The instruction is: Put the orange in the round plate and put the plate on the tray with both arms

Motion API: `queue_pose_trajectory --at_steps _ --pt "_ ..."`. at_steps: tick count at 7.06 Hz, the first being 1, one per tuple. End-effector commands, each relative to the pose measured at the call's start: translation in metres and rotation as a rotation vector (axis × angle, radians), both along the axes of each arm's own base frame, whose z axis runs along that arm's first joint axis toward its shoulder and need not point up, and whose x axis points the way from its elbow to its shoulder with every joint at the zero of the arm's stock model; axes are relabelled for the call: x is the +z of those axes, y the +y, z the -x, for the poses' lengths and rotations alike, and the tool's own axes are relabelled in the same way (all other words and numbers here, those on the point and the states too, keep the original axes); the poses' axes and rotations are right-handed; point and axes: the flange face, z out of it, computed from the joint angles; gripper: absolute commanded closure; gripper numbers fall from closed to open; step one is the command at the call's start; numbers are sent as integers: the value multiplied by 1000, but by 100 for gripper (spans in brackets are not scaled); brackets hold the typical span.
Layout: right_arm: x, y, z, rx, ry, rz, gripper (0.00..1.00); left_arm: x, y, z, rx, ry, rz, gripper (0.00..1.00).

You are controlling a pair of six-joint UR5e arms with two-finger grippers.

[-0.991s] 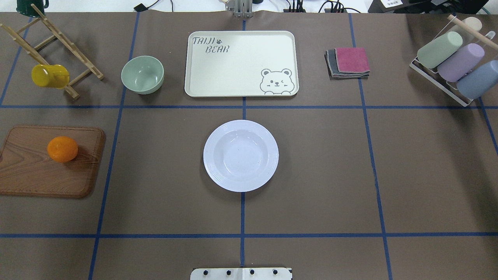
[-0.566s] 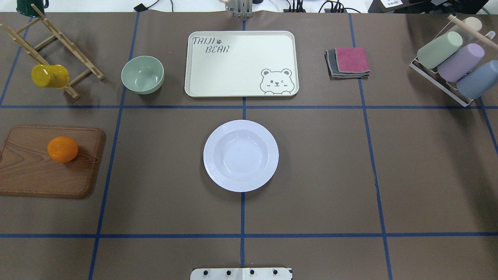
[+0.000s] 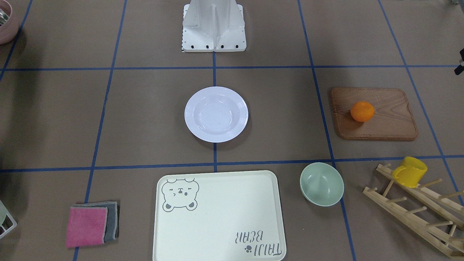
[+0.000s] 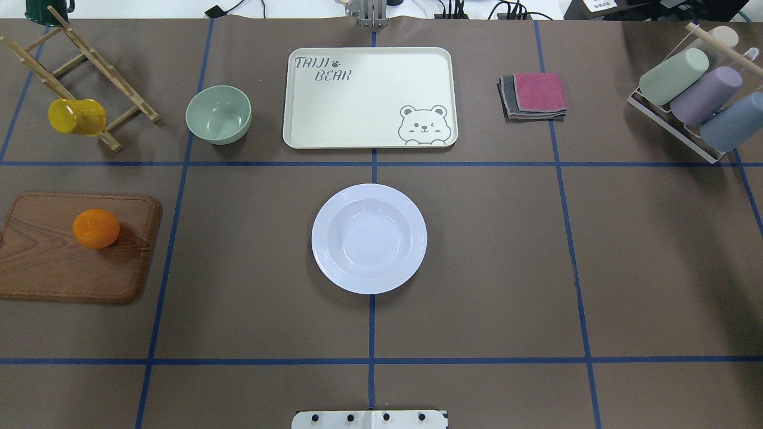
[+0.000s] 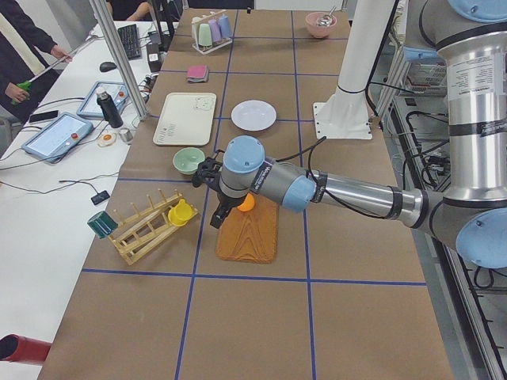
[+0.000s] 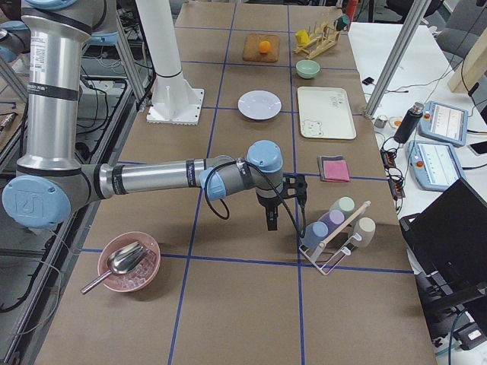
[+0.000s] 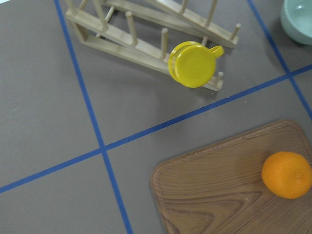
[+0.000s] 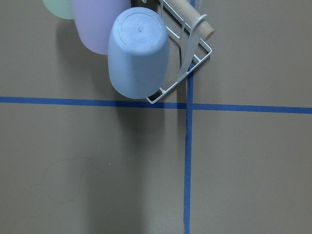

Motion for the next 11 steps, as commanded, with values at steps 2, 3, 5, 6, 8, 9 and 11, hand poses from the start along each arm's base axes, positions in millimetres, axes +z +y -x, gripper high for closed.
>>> queue_pose_trajectory --at_steps 2,3,5,6,8,9,11 --pt "-13 10 47 54 -73 32 0 -2 14 -93 -62 14 62 1" --pt "-12 11 46 54 -72 34 0 -3 20 -130 -37 -1 61 1" --pt "-11 14 45 53 -71 36 0 -5 32 -199 -93 -50 78 1" --pt "-9 16 45 53 -69 41 0 -6 37 -223 -109 -71 75 1" --pt "-9 16 45 53 -69 41 0 -2 45 -244 -110 -94 79 1" --pt "-8 17 44 52 -69 41 0 -5 43 -259 -112 -101 66 1" --pt "-8 17 44 52 -69 41 0 5 24 -286 -118 -103 90 1"
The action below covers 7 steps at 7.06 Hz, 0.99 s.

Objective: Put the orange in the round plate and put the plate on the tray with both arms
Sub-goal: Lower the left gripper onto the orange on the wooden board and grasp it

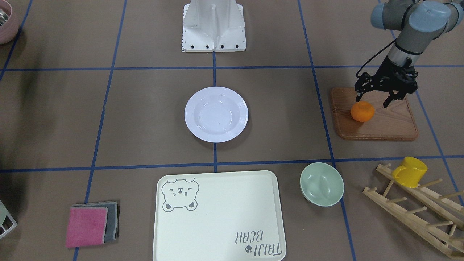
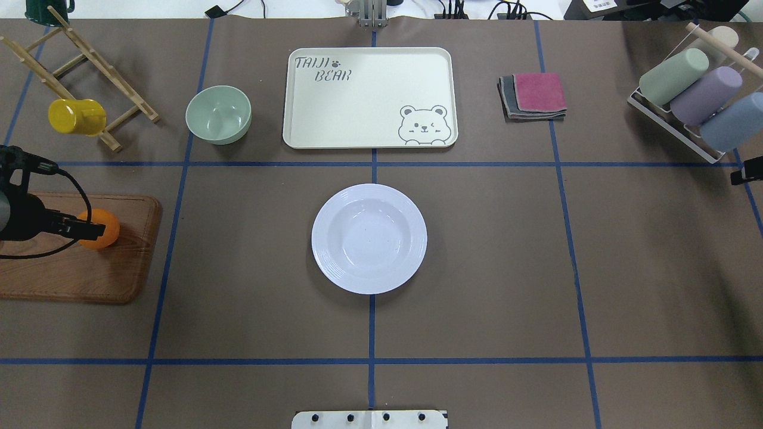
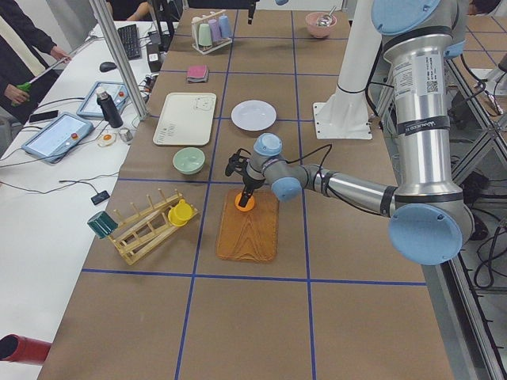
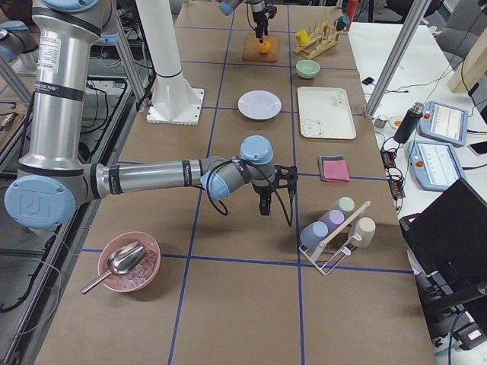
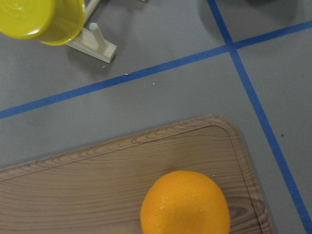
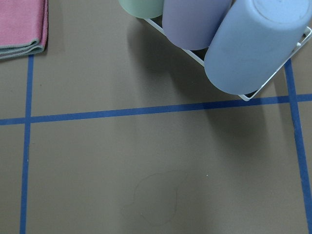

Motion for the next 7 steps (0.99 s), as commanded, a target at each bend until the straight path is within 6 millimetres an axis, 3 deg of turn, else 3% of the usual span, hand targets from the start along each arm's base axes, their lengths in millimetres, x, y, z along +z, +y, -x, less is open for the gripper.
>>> queue_pose_trajectory --at_steps 1,2,3,4,5,6,7 --pt "0 0 0 1 1 0 0 14 -18 -25 -4 -18 13 1" --pt "1 0 0 1 2 1 0 20 -14 -31 11 -27 18 2" --pt "2 1 0 1 2 3 0 24 -10 -37 19 -36 18 9" --pt "0 0 0 1 1 0 0 21 -9 -37 16 -25 11 92" --pt "0 -1 0 1 1 -2 0 3 -8 -36 17 14 -18 100" --pt "-4 -2 1 1 -3 -7 0 -33 -3 -37 40 71 -11 100" --pt "-7 -5 2 -1 -10 -13 0 -78 -17 -55 29 100 26 100"
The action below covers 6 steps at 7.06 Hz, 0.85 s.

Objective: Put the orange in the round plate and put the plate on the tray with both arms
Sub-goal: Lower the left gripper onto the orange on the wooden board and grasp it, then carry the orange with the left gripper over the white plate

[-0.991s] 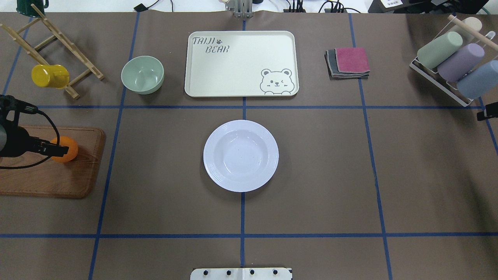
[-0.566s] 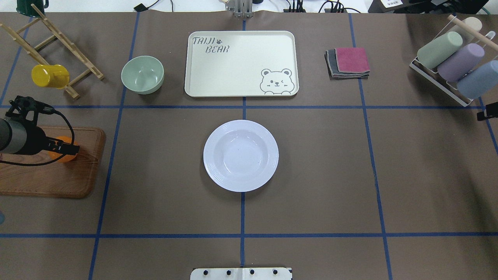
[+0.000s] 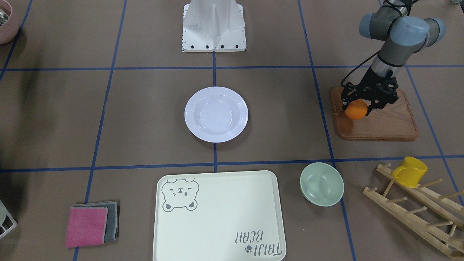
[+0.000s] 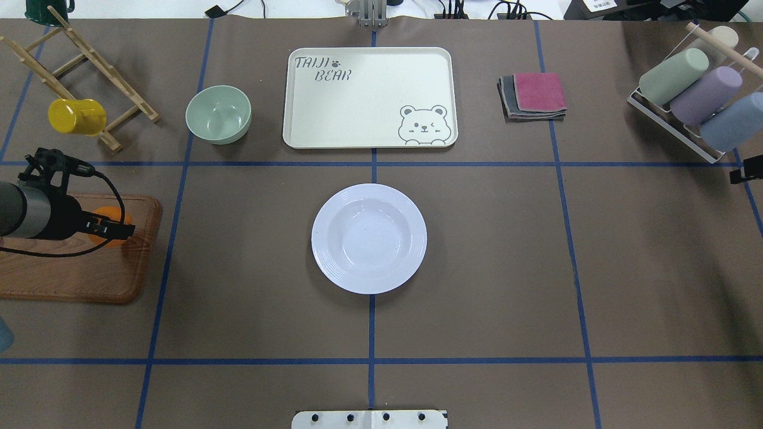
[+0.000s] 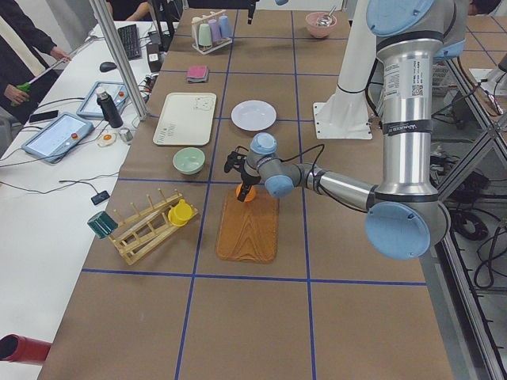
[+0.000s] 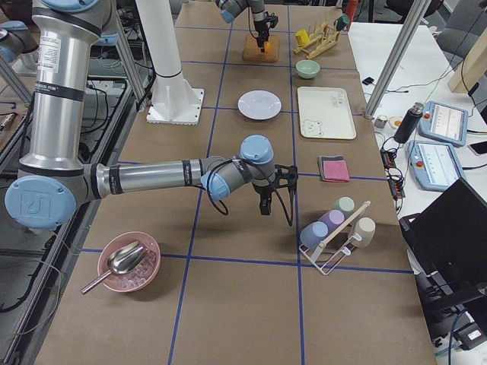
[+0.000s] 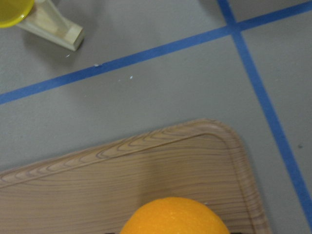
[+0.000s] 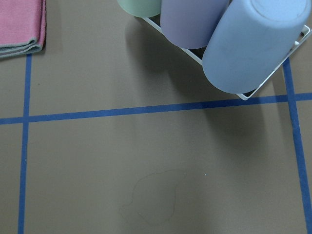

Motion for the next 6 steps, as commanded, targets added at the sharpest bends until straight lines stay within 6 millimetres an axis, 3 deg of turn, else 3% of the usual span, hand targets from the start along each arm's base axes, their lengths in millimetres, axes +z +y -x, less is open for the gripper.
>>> queue_pose_trajectory --at_steps 1,2,4,5,6 --pt "-6 -4 2 -2 -14 -22 0 -111 -36 -42 -59 77 95 100" --pt "-12 -6 3 25 -31 -10 0 -181 -48 -81 -85 89 163 100" --pt "-34 -9 15 117 -125 22 0 -286 -21 -182 -152 62 244 100" --pt "-48 -10 28 148 -184 38 0 -313 -20 -226 -184 74 303 100" --pt "-63 -14 44 178 -231 74 0 -329 -17 -285 -235 43 295 100"
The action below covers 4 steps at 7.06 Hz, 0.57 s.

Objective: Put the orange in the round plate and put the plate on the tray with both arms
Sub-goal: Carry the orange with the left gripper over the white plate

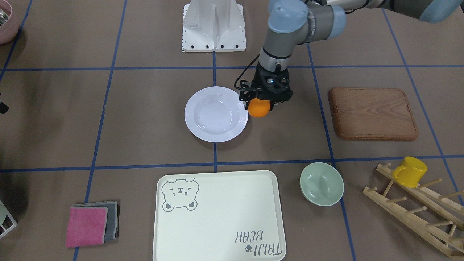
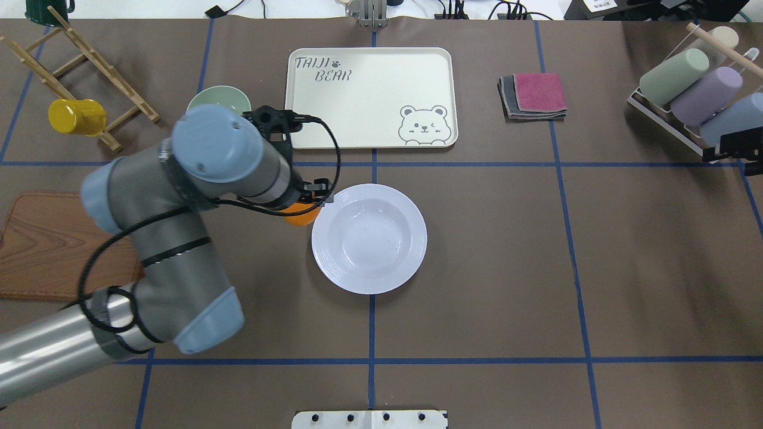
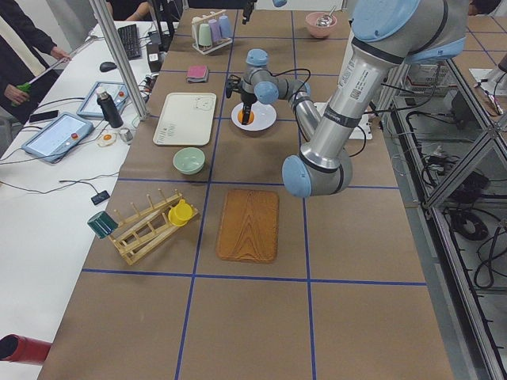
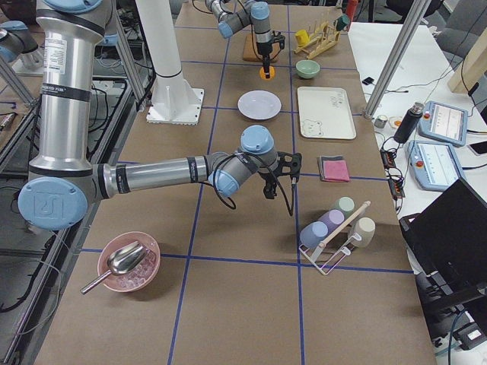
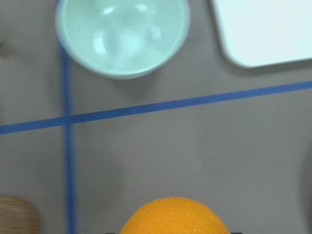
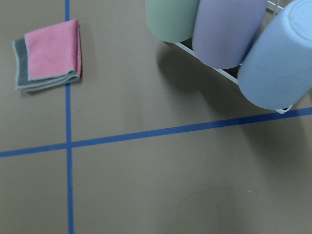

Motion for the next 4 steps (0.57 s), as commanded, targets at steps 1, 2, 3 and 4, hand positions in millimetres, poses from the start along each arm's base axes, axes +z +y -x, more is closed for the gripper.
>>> queue_pose_trajectory --at_steps 1,2,3,4 --pt "-35 -10 28 61 -105 66 0 -27 15 -99 -58 -41 26 100" --pt "-44 -13 38 77 -112 72 0 -16 16 -110 -51 -29 19 100" --pt "-49 -15 52 97 -112 81 0 -13 16 -116 -44 -29 16 44" --pt "-58 -13 76 127 -135 82 0 -14 22 -120 -36 -30 13 2"
